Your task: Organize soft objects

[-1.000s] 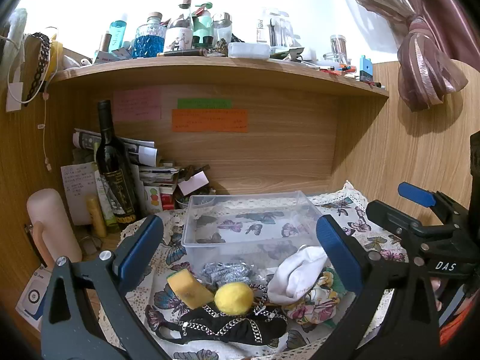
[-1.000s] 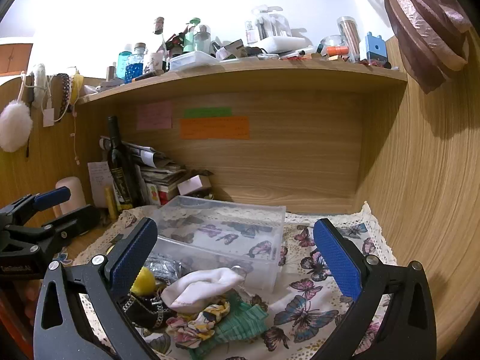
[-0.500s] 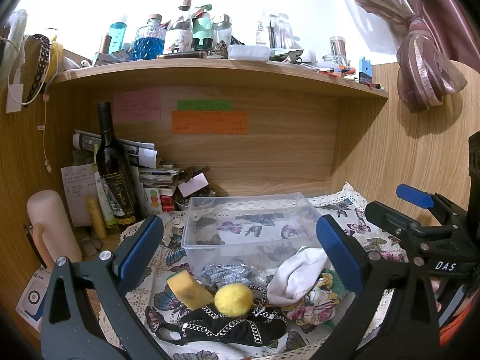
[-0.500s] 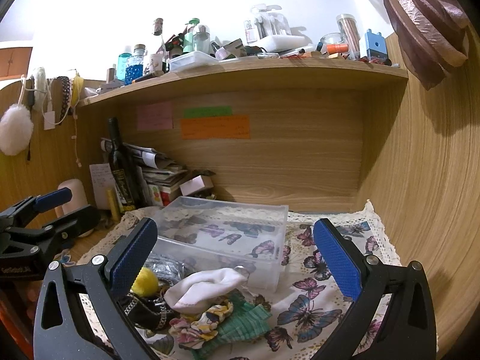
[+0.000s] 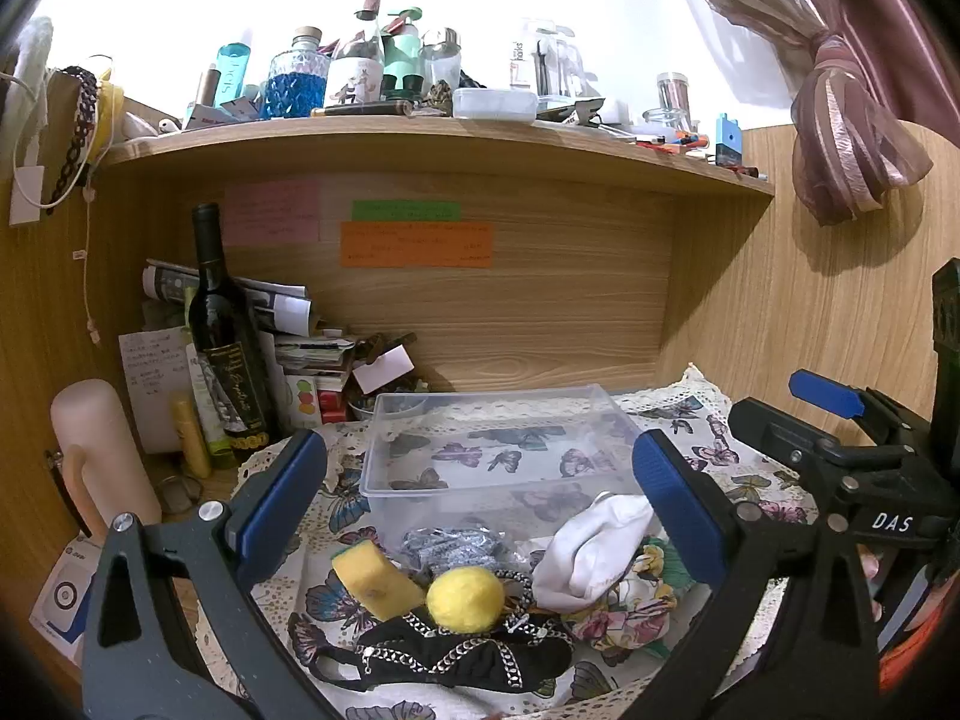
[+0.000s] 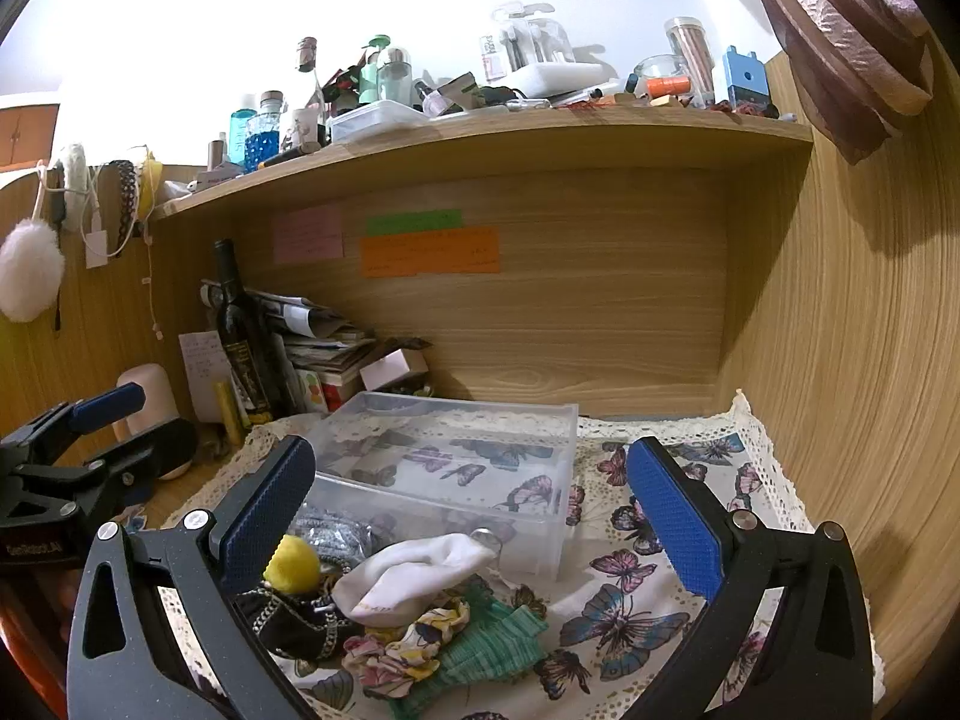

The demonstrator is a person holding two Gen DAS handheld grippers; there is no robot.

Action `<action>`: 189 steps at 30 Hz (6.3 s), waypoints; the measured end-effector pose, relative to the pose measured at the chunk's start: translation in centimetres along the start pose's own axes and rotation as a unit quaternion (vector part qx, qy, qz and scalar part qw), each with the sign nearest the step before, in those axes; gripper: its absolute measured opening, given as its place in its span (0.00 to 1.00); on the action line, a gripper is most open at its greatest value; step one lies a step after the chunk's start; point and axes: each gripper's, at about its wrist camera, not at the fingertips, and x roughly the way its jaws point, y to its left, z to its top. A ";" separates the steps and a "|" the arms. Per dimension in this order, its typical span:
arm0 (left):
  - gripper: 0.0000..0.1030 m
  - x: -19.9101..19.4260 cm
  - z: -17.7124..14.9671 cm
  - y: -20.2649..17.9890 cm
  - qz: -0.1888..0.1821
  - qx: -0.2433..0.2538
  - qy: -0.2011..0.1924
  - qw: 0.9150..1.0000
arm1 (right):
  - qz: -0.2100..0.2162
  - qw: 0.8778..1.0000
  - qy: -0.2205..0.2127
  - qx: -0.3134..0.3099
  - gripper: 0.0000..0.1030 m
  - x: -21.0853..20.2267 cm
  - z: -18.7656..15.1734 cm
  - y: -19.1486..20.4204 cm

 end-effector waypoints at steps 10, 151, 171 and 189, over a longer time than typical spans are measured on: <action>1.00 0.1 0.0 0.0 -0.001 0.000 0.000 1.000 | 0.002 1.000 -0.002 -0.003 1.00 0.0 0.1 0.1; 1.00 14.4 -5.0 4.8 -0.003 -0.002 0.240 0.971 | 0.025 0.991 0.126 -0.044 0.76 7.8 -1.8 -2.5; 0.62 17.3 -8.1 3.6 -0.055 -0.023 0.308 0.950 | 0.037 0.971 0.235 -0.010 0.13 8.9 -9.0 -3.9; 0.30 11.2 -4.5 4.3 -0.057 -0.027 0.228 0.972 | 0.020 0.991 0.129 -0.007 0.09 5.4 -4.1 -4.9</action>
